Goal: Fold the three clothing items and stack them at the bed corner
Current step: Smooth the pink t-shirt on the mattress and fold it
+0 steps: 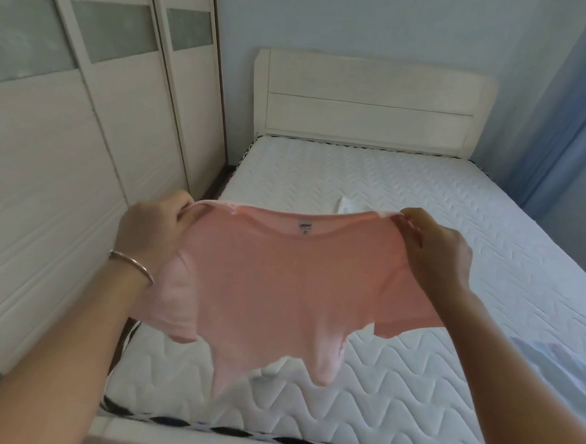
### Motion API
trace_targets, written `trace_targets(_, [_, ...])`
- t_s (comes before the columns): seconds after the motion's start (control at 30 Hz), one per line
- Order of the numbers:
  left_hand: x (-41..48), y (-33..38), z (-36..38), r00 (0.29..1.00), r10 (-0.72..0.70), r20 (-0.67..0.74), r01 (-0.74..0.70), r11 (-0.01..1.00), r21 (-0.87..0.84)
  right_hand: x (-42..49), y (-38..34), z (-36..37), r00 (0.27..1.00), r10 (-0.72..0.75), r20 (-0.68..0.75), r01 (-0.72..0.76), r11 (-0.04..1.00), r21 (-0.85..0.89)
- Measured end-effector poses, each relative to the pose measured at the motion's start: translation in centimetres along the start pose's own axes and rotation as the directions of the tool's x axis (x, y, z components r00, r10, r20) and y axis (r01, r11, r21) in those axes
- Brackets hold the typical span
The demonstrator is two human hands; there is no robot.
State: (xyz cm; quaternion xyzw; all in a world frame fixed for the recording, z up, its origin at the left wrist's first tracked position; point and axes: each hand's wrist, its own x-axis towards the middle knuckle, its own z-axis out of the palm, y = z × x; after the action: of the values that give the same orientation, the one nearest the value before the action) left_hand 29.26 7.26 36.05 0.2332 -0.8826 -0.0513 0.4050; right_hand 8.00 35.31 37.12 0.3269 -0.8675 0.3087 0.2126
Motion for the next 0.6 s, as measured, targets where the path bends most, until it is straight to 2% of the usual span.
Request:
trace_targets(0.17, [2.4, -1.1, 0.6, 0.998, -0.002, 0.062, 0.002, 1.0, 0.0, 2.3, 0.6, 1.3, 0.997, -0.074, -0.01, 0.074, 0.997, 0.022])
trace_targets(0.33, [5.5, -5.0, 8.1, 0.941, -0.048, 0.334, 0.059, 0.998, -0.023, 6.1, 3.0, 9.2, 0.962, 0.043, 0.27, -0.018, 0.995, -0.097])
trace_targets(0.43, [5.9, -8.8, 16.6, 0.836, -0.095, 0.541, 0.094, 0.995, 0.03, 7.3, 5.8, 18.1, 0.885, 0.119, 0.449, -0.033, 0.98, -0.194])
trace_targets(0.5, [4.9, -11.7, 23.5, 0.702, -0.143, 0.697, 0.104, 0.99, 0.099, 7.1, 8.2, 25.2, 0.817, 0.161, 0.554, -0.011, 0.964, -0.264])
trace_targets(0.57, [3.3, -15.0, 31.1, 0.594, -0.17, 0.787, 0.092, 0.985, 0.143, 6.5, 11.0, 32.7, 0.745, 0.195, 0.638, 0.025, 0.947, -0.319])
trace_targets(0.6, [2.5, -16.6, 34.9, 0.57, -0.189, 0.799, 0.092, 0.982, 0.167, 6.1, 12.5, 36.4, 0.717, 0.206, 0.666, 0.047, 0.939, -0.341])
